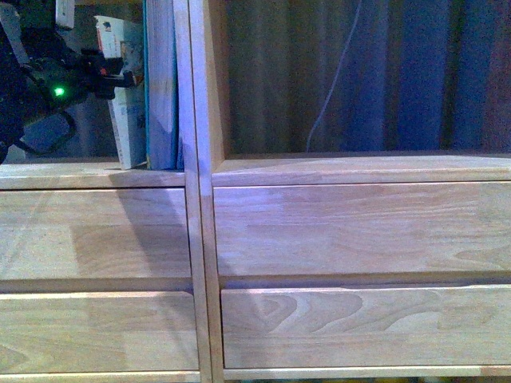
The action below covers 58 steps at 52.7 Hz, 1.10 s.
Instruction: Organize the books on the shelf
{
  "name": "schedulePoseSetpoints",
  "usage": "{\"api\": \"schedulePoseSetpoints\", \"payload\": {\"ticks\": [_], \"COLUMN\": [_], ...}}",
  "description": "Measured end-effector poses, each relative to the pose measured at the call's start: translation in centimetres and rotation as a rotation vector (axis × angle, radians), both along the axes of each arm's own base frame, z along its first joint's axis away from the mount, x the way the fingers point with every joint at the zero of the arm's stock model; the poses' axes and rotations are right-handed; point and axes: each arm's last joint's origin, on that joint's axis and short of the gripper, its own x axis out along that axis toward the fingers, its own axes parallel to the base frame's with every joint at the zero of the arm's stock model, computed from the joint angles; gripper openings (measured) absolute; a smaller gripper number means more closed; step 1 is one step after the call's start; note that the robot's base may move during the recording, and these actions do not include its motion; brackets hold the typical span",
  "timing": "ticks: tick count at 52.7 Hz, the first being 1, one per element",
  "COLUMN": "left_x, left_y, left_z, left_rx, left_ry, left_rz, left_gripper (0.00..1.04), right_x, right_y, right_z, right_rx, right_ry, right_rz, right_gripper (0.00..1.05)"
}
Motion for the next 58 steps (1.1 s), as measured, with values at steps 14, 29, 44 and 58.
{"api": "schedulePoseSetpoints", "payload": {"ticks": [14, 29, 44, 58], "left_x": [0.2, 0.2, 0.0, -1.7], "left_y": [-1.0, -0.8, -0.8, -1.0], "left_z": [-1.2, -2.0, -3.1, -3.7], "left_rx": [-0.022, -0.039, -0.044, -0.059], "left_ry": [0.039, 0.063, 0.096, 0.128], "left_rz": [-0.005, 0.014, 0.013, 0.000], "left_gripper": [0.64, 0.98, 0.97, 0.97], "right_x": [-0.1, -0.1, -0.1, -0.1], "right_y": [0.0, 0.0, 0.0, 0.0], "right_z": [0.1, 0.0, 0.0, 0.0], "right_rx": [0.000, 0.000, 0.000, 0.000], "right_ry": [-0.007, -0.007, -0.007, -0.007], "right_rz": [-0.001, -0.001, -0.001, -0.001], "right_gripper": [0.03, 0.03, 0.03, 0.03]}}
